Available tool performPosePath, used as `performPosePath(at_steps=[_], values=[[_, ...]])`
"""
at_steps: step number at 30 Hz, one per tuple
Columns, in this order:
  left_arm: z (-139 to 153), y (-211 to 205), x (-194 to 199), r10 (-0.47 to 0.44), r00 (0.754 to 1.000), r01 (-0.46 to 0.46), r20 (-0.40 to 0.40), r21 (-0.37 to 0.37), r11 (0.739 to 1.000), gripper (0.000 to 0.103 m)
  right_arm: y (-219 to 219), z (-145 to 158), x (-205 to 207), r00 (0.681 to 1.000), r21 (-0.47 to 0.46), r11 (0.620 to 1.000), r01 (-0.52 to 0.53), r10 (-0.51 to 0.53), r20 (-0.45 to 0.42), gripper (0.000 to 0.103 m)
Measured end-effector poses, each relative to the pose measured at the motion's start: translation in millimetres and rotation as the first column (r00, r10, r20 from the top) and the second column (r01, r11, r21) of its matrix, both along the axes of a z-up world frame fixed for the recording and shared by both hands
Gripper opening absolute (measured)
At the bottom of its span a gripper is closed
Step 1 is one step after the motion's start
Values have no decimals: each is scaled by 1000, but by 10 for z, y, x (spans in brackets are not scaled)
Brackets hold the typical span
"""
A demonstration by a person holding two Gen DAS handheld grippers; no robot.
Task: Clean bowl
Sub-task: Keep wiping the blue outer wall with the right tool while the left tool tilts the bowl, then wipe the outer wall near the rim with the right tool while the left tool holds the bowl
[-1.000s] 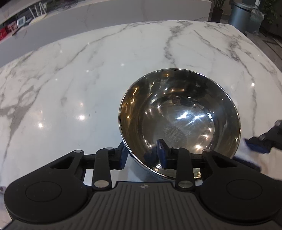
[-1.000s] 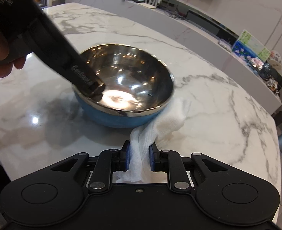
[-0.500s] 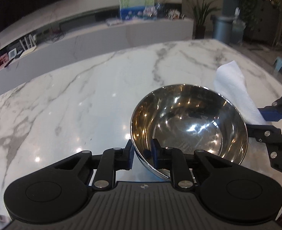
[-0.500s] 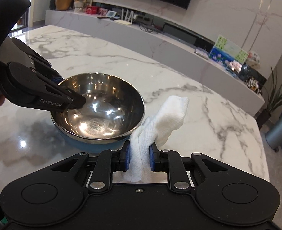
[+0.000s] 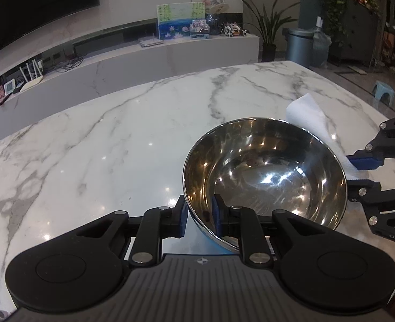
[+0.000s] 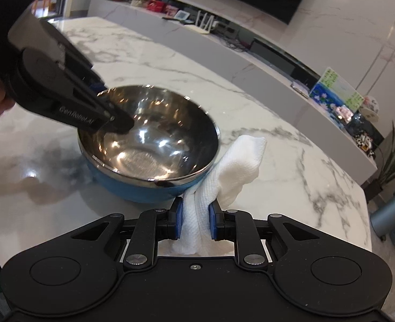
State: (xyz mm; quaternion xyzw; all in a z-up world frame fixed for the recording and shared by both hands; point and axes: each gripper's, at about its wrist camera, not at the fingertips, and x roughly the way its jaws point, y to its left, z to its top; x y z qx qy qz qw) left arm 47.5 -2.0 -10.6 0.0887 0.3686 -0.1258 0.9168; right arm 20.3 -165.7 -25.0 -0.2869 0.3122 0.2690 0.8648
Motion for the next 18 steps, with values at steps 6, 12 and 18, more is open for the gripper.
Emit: performPosePath(at_steps=[6,12,18], values=[[-19,-21,13,-20,1000,20,11,25,999,17,46,-61,-21,999,-22,999,-28,27,-47,18],[-42,-37,4,-35,999,33,24,52,998,17,76,-92,-28,997,-38,999,-37,34,-73,18],[-52,-5,-16,-21,1000,20,19,22,1000,18,-12,-83,62,996,-6,1000,24,-24,-83,18]])
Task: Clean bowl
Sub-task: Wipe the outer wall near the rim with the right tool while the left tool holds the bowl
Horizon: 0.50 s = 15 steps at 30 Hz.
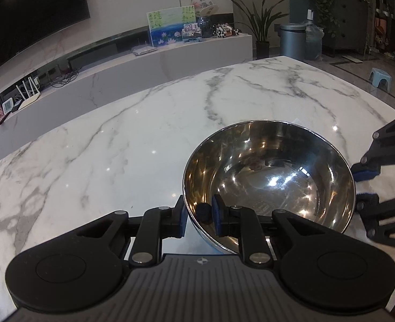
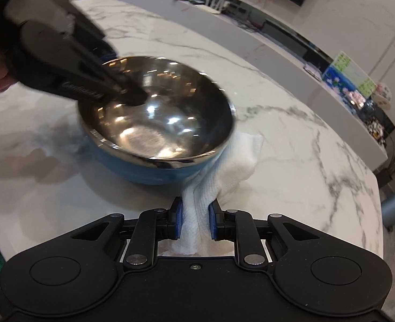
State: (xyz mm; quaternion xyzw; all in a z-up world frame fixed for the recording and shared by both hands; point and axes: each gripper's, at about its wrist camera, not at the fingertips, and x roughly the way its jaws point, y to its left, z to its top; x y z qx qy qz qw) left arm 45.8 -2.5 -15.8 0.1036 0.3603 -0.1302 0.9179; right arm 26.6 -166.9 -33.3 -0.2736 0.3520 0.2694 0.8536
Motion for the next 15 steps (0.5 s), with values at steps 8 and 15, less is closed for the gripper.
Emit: performPosePath(at_steps=[8,15], values=[[34,91,-6,14,1000,-15,-23,-51,999,19,-242,115,149,993,169,980,106,-96,-67,18],[47,107,2,16,999,-19,-37,-59,998,19,-311,79,213,970,166,958,234,-219,-104,36]])
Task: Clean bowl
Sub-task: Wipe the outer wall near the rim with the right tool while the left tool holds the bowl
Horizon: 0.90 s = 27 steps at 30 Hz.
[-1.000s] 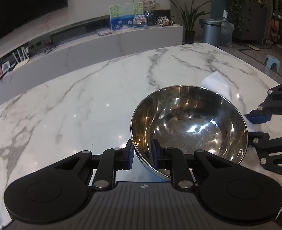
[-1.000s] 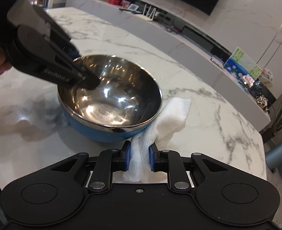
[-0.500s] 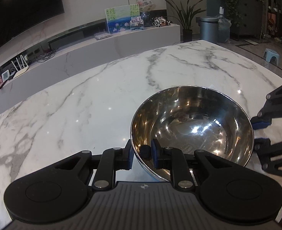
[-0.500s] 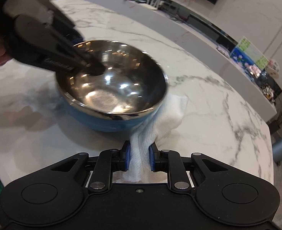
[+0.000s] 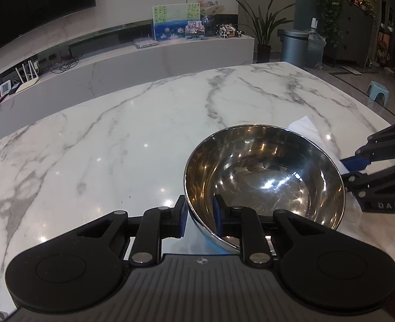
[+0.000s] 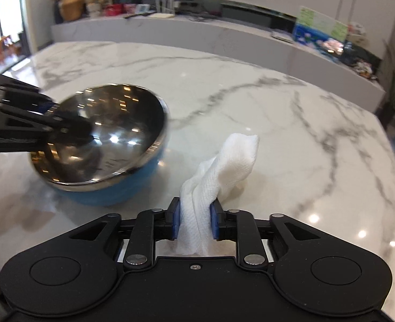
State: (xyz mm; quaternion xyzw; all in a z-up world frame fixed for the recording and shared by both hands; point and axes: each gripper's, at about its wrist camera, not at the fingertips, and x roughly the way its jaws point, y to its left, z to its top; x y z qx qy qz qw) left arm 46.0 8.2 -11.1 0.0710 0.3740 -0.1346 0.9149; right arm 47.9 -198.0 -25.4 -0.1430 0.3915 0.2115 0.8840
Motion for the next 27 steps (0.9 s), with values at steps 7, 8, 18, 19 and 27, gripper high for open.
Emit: performPosePath(at_steps=[7,8,18,19,27], values=[[7,-6,-8,6,1000,-6,-8,2,1000,20,-47,67,-61,995,6,998,67,-67,73,43],[6,-8,-9,6,1000,-6,-9,3,1000,20,-54,69,-56,995,18,998,65,-67,78,43],[-7,-27,-29,9,1000,-9,-12,7,1000,25,-21,-85,-33,985,111,979,172,-174,7,43],[-8,-27,-32,11,1000,-11,-14,6,1000,25,-23,-104,-29,982,112,976,188,-189,0,43],[-11,-22,-30,14,1000,-14,-27,1,1000,25,-21,-154,-35,980,142,969,200,-197,-34,23]])
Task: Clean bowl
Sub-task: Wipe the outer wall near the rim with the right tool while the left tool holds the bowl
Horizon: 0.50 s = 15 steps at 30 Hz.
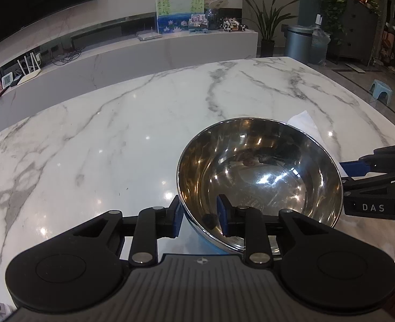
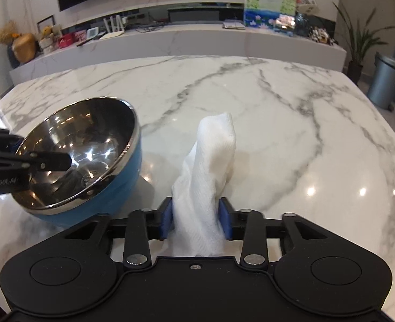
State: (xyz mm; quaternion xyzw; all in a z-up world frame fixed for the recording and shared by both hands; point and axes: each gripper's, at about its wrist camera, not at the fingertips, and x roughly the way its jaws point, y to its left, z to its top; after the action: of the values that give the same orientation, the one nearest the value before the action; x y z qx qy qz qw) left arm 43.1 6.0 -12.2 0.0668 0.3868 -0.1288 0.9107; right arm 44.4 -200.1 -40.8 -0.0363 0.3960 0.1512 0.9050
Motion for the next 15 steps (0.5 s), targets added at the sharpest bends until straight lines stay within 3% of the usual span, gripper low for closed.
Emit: performPosePath(at_steps=[10,15], values=[[5,0,-4,-2,1000,2,-2,4,1000,25,-3,261,-107,988,42,997,-70,64,138,19],[6,-23,7,-1,1000,1,-4,8,1000,25,80,272,-131,984,20,992,-125,121,134,19]])
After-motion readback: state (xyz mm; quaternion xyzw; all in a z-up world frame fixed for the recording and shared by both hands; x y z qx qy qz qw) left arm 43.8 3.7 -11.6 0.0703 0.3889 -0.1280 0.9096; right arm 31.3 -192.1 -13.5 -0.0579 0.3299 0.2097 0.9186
